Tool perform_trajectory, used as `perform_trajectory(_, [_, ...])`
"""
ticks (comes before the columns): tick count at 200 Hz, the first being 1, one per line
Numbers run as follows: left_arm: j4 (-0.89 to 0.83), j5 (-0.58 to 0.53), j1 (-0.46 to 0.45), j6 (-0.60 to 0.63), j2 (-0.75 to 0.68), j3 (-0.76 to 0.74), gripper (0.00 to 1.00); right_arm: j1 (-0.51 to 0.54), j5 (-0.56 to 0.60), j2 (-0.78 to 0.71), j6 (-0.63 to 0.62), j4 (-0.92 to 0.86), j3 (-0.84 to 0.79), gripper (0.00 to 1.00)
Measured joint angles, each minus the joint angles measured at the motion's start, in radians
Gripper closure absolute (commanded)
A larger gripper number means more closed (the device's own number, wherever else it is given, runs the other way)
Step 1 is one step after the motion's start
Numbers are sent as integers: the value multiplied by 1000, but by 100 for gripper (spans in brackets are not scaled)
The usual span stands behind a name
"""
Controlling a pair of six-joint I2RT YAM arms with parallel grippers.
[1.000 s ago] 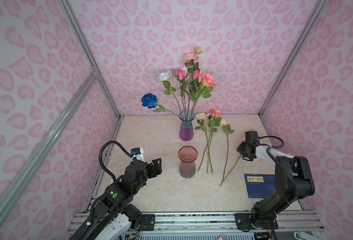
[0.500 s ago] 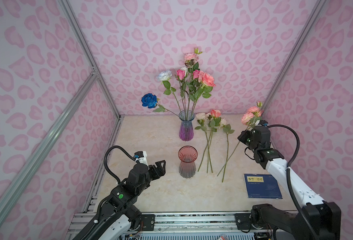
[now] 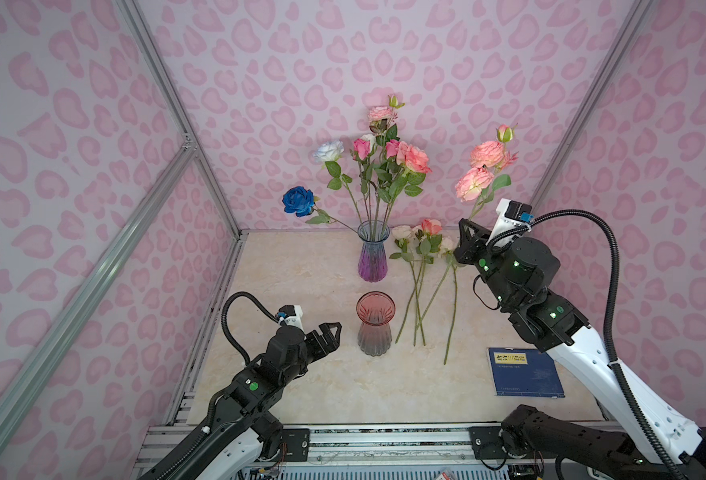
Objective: Arrange the flowers into the vase
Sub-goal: 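Carry the pink rose over the red-grey vase and lower its stem inside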
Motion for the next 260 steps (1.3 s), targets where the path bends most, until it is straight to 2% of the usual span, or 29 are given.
perform_trajectory(55, [2,38,0,-39,-99,-57,3,150,38,159,-98,134,130,97])
perform_trajectory(94, [-3,34,0,-45,-159,-75,3,180,58,227,-146,220,149,97])
perform_trajectory(144, [-6,26,0,-57,-165,-82,3,242,95,229,-156,295,-45,96])
perform_trajectory(165, [-6,27,0,-58,-153,-82,3,257,111,219,-118,319,-125,92])
perform_trajectory(260, [-5,41,1,-59,-92,-61,3,337,136,247,27,333,-262,82])
